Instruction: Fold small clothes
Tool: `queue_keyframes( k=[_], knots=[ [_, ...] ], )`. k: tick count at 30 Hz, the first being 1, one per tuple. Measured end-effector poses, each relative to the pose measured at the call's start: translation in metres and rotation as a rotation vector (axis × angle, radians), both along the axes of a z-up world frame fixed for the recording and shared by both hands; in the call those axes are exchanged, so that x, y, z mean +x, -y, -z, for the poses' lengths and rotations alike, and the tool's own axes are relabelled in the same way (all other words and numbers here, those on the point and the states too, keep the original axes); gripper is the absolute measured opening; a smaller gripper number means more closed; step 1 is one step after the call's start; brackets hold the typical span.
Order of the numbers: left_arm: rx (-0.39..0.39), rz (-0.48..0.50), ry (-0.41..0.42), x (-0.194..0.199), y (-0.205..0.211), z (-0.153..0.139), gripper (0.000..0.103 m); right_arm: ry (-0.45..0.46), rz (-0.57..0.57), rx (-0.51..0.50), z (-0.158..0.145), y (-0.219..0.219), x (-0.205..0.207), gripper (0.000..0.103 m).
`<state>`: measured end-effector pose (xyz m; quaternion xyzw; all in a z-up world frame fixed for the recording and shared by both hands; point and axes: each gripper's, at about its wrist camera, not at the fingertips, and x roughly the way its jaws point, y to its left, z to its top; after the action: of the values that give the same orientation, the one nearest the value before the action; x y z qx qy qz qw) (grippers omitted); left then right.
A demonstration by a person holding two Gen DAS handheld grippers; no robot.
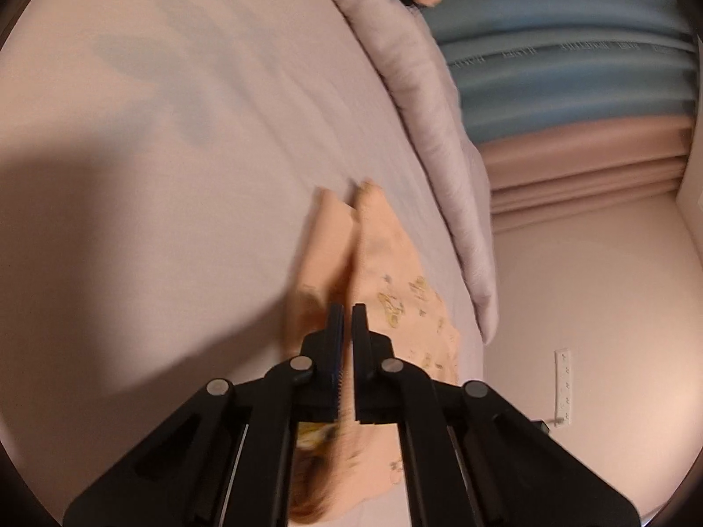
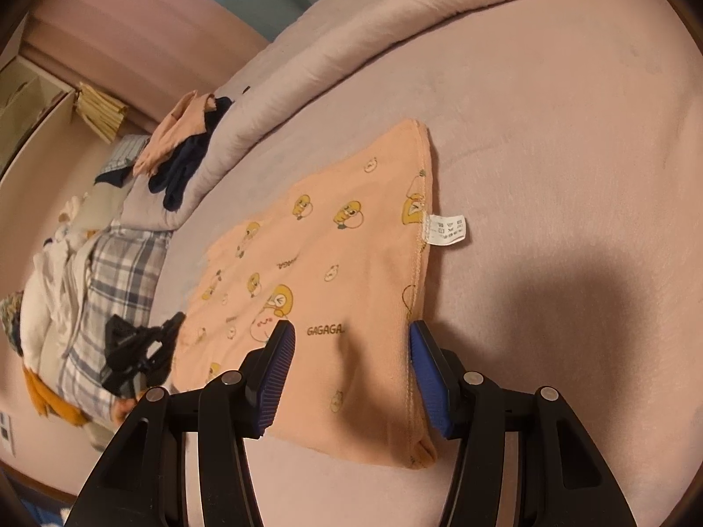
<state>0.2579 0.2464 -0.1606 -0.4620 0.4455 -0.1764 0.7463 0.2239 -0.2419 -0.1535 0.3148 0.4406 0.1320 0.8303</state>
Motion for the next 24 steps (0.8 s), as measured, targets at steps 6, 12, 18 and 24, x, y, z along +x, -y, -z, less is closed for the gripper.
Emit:
queue_keyframes(
  k=[6, 12, 18, 24],
  knots=[
    [-0.029, 0.014, 0.022, -0.014, -0.008, -0.006, 0.005, 0.027, 0.028, -0.04, -0.009, -0.002, -0.005, 0.056],
    [0.118, 0.106, 0.107, -0.021, 0.025, -0.044, 0.032, 0.083, -0.044, -0.088, -0.02, -0.021, -0.006, 0.056],
    [0.233, 0.317, 0.16, -0.027, 0.088, -0.049, 0.03, 0.158, -0.09, -0.145, -0.025, -0.043, -0.004, 0.04],
    [0.333, 0.348, 0.081, -0.052, 0.087, -0.009, 0.014, -0.004, -0.159, -0.259, 0.012, -0.05, -0.01, 0.04]
  ],
)
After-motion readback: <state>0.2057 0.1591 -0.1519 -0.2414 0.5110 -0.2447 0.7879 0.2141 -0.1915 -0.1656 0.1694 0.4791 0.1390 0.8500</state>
